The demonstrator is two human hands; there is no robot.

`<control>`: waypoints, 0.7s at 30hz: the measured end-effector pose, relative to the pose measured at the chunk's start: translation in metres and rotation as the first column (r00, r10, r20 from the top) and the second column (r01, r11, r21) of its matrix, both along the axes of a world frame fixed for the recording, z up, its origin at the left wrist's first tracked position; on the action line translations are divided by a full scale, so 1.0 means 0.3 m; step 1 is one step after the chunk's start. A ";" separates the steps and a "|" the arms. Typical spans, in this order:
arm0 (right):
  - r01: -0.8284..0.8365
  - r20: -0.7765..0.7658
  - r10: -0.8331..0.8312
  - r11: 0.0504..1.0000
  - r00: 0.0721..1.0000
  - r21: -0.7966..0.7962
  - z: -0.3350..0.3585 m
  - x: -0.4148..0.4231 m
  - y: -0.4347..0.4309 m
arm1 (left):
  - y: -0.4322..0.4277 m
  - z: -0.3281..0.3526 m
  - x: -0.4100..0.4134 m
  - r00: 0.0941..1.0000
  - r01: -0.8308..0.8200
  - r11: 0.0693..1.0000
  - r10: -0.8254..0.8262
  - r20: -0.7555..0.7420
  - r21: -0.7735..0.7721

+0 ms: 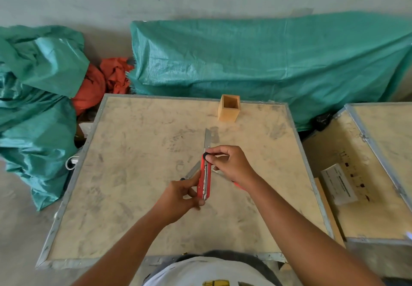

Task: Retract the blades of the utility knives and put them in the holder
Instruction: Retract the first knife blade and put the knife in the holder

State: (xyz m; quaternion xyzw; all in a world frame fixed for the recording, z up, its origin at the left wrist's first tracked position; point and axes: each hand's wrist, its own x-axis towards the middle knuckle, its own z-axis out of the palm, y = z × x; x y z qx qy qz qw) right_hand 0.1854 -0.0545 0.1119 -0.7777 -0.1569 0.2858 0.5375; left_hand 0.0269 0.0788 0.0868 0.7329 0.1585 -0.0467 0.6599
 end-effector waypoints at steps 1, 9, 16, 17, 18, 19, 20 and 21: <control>-0.022 -0.002 0.022 1.000 1.000 -0.003 0.011 0.007 0.000 | 0.001 0.007 0.007 1.000 -0.021 1.000 0.021 0.005 -0.019; -0.250 0.075 0.253 0.967 0.965 -0.043 0.034 0.026 0.002 | 0.049 0.077 0.091 0.984 -0.169 0.980 0.173 0.035 -0.102; -0.352 0.179 0.368 0.929 0.913 -0.113 0.072 0.017 -0.017 | 0.056 0.093 0.101 0.988 -0.149 0.985 0.151 0.018 -0.092; -0.365 0.193 0.384 0.922 0.903 -0.128 0.074 0.015 -0.021 | 0.052 0.095 0.099 0.988 -0.148 0.985 0.151 0.019 -0.092; -0.363 0.205 0.387 0.921 0.899 -0.143 0.076 0.011 -0.025 | 0.048 0.096 0.096 0.988 -0.148 0.985 0.151 0.022 -0.088; -0.346 0.215 0.375 0.924 0.902 -0.162 0.080 0.004 -0.028 | 0.043 0.099 0.092 0.989 -0.146 0.986 0.149 0.026 -0.081; -0.326 0.227 0.362 0.928 0.904 -0.179 0.084 -0.003 -0.031 | 0.039 0.101 0.089 0.989 -0.141 0.988 0.143 0.029 -0.070; -0.313 0.244 0.353 0.931 0.903 -0.188 0.083 -0.008 -0.034 | 0.035 0.103 0.087 0.991 -0.130 0.990 0.133 0.033 -0.060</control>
